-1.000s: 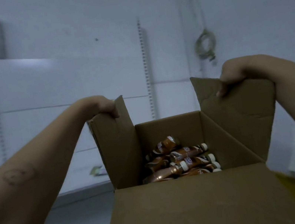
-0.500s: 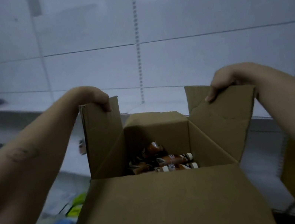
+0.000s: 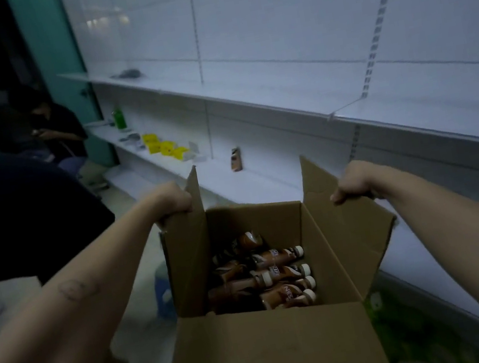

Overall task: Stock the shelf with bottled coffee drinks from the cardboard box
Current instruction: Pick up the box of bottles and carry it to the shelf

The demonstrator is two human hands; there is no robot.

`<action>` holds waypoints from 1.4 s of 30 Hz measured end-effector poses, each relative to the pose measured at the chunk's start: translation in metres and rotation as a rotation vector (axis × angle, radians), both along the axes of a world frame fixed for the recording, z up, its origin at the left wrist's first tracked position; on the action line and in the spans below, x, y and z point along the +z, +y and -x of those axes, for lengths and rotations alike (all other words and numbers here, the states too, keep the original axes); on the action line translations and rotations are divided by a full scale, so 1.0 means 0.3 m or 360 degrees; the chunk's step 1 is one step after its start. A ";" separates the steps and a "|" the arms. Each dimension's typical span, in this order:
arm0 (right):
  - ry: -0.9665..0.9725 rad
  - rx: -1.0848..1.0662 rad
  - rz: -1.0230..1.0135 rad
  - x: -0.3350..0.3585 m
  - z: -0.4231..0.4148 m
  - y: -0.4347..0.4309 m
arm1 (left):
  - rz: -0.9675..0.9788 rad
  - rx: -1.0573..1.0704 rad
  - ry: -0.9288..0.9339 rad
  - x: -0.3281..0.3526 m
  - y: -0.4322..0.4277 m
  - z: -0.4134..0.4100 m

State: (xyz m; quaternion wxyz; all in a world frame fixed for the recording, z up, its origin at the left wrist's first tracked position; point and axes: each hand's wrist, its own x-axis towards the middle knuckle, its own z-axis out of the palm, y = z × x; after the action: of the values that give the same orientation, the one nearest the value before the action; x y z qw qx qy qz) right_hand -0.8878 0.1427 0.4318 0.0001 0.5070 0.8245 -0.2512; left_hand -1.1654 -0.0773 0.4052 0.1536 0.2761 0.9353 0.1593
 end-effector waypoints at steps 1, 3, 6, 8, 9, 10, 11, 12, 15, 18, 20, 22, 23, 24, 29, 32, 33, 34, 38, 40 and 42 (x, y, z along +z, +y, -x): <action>-0.0012 0.0006 0.0027 -0.047 0.039 0.018 | 0.0018 0.0026 -0.0019 -0.053 0.004 0.027; -0.0060 0.0012 0.0123 -0.146 0.111 0.055 | 0.0064 0.0055 -0.0084 -0.156 0.027 0.078; -0.0127 0.0027 0.0280 -0.315 0.203 0.130 | 0.0178 0.0000 -0.0092 -0.301 0.108 0.147; -0.0197 0.0008 0.0366 -0.435 0.260 0.185 | 0.0265 -0.0047 -0.0104 -0.404 0.182 0.198; -0.0264 0.0010 0.0395 -0.495 0.283 0.209 | 0.0322 -0.0072 -0.0132 -0.458 0.219 0.224; -0.0323 0.0010 0.0425 -0.552 0.303 0.234 | 0.0385 -0.0101 -0.0156 -0.513 0.255 0.250; -0.0348 -0.0015 0.0473 -0.609 0.317 0.257 | 0.0452 -0.0141 -0.0172 -0.567 0.292 0.274; -0.0363 -0.0046 0.0543 -0.661 0.327 0.279 | 0.0521 -0.0190 -0.0184 -0.620 0.326 0.295; -0.0409 -0.0163 0.0795 -0.818 0.345 0.325 | 0.0697 -0.0316 -0.0220 -0.763 0.423 0.348; -0.0496 -0.0254 0.1062 -0.946 0.344 0.343 | 0.0829 -0.0373 -0.0300 -0.870 0.499 0.373; -0.0517 -0.0344 0.1203 -1.014 0.317 0.342 | 0.0901 -0.0439 -0.0347 -0.926 0.542 0.373; -0.0504 -0.0446 0.1265 -1.078 0.282 0.338 | 0.0934 -0.0513 -0.0351 -0.966 0.589 0.372; -0.0484 -0.0501 0.1272 -1.114 0.265 0.336 | 0.0950 -0.0556 -0.0352 -0.983 0.615 0.373; -0.0455 -0.0577 0.1271 -1.139 0.253 0.333 | 0.0966 -0.0604 -0.0351 -0.999 0.642 0.376; -0.0399 -0.0832 0.1242 -1.235 0.209 0.285 | 0.1055 -0.0868 -0.0339 -1.110 0.786 0.389; -0.0298 -0.1175 0.1365 -1.275 0.170 0.203 | 0.1089 -0.1211 -0.0230 -1.182 0.873 0.390; -0.0276 -0.1299 0.1330 -1.284 0.164 0.168 | 0.1088 -0.1350 -0.0180 -1.205 0.901 0.386; -0.0272 -0.1383 0.1295 -1.289 0.164 0.128 | 0.1081 -0.1481 -0.0152 -1.227 0.928 0.382; -0.0266 -0.1746 0.1299 -1.282 0.227 -0.058 | 0.1067 -0.1985 -0.0143 -1.253 1.041 0.376; -0.0244 -0.1978 0.1297 -1.255 0.269 -0.151 | 0.1057 -0.2220 -0.0101 -1.248 1.085 0.366; -0.0208 -0.2159 0.1247 -1.229 0.314 -0.245 | 0.1030 -0.2428 -0.0091 -1.235 1.108 0.345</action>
State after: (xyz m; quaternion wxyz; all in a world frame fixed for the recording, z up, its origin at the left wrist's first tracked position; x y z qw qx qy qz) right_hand -0.9819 0.0691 0.0632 0.0739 0.8764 0.1844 -0.4387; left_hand -1.2689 0.2551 0.0348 0.3149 0.7727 0.4866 -0.2587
